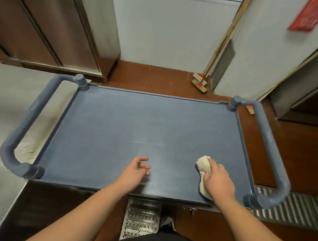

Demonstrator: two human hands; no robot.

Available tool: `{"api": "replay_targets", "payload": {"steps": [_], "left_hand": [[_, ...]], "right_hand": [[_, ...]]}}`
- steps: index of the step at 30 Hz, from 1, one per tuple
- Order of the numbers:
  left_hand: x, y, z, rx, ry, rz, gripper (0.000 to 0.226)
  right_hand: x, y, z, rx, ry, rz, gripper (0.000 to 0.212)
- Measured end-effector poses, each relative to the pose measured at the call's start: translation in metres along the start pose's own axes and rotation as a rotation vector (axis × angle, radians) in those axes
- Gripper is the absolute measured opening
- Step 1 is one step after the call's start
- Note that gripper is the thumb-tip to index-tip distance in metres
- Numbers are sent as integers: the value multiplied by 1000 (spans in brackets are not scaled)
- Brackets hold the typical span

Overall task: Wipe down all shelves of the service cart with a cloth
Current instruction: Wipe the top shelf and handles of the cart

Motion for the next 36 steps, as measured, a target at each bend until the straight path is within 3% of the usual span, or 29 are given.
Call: {"api": "replay_targets", "payload": {"steps": [5,12,16,21,26,29,32,36], "left_hand": [[-19,-58,25,100,-30,51,39],[-47,-11,50,25,-67,39,42],[-67,57,64,-46,-83,-10,39],[-95,158,83,-99,-75,-72,38],[-124,246,101,-155,-110,-89,37],[-138,282,109,-195,-130,-104,38],[-145,301,117,-223,-148,-101,42],[-148,301,127,-199,-146,-103,41]], "right_hand": [[-72,37,30,-215,-230,162,54],[-29,8,44,-54,-285,131,69],[51,-12,43,-13,-227,126,70],[205,-35,46,25,-75,121,71],[390,-66,30,130,328,88,74],[481,-78,9,207,539,70,62],[519,-82,7,211,540,43,41],[511,-73,22,157,590,-32,40]]}}
Point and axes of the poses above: each hand's wrist, its own z-axis towards the middle knuckle, its own y-axis out of the back of the hand, x = y × z, the point moved 1 cm from there along z, towards the middle knuckle, and after that the axes turned 10 degrees about -z, right-handed, at the moved point
